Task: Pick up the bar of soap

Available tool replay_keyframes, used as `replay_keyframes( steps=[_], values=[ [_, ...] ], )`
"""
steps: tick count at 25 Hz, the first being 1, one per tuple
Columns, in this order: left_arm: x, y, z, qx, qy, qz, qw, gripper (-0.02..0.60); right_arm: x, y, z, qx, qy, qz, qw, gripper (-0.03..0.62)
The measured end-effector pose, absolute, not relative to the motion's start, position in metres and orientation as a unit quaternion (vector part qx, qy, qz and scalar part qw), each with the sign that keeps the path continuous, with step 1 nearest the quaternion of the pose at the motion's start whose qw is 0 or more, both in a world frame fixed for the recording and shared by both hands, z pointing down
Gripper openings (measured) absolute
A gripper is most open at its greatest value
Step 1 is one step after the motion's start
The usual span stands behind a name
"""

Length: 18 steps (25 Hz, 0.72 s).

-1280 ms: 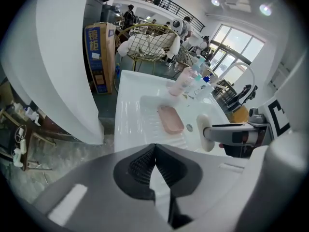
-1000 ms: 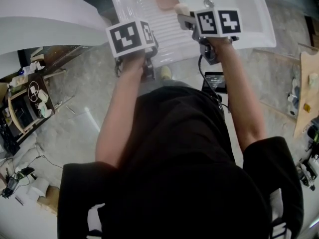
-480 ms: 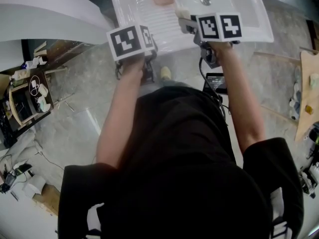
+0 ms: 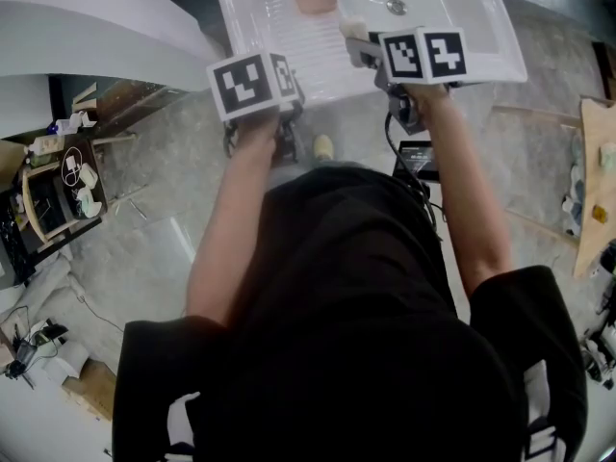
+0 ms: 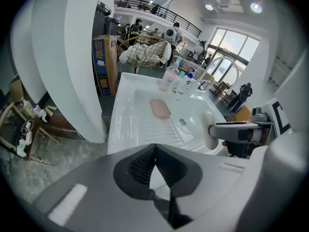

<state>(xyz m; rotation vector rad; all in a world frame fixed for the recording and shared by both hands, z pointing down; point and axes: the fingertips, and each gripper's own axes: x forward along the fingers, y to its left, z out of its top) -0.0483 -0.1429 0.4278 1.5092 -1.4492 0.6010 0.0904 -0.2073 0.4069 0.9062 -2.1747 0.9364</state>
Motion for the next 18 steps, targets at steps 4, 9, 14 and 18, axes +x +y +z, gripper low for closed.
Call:
replay_keyframes(
  steps=[4,9,14,18],
  values=[
    [-0.0487,-0.1440,0.4245,0.615,-0.592,0.241,0.461,-0.002,0.0916,-0.2071,0.4064,0.342,-0.819,0.349,0.300,0.189],
    [-0.0489,-0.1446,0.4237,0.616,-0.595,0.237,0.459,-0.002,0.0900,-0.2066,0.4062,0.339,-0.821,0.348,0.300,0.189],
    [-0.0476,-0.1468,0.4221,0.617,-0.595,0.236,0.457,-0.002,0.0892,-0.2082,0.4050,0.337,-0.823,0.344,0.301,0.187],
    [-0.0481,-0.1498,0.4225,0.617,-0.595,0.235,0.457,-0.002,0.0888,-0.2110,0.4053,0.336,-0.824,0.340,0.304,0.187]
  ],
)
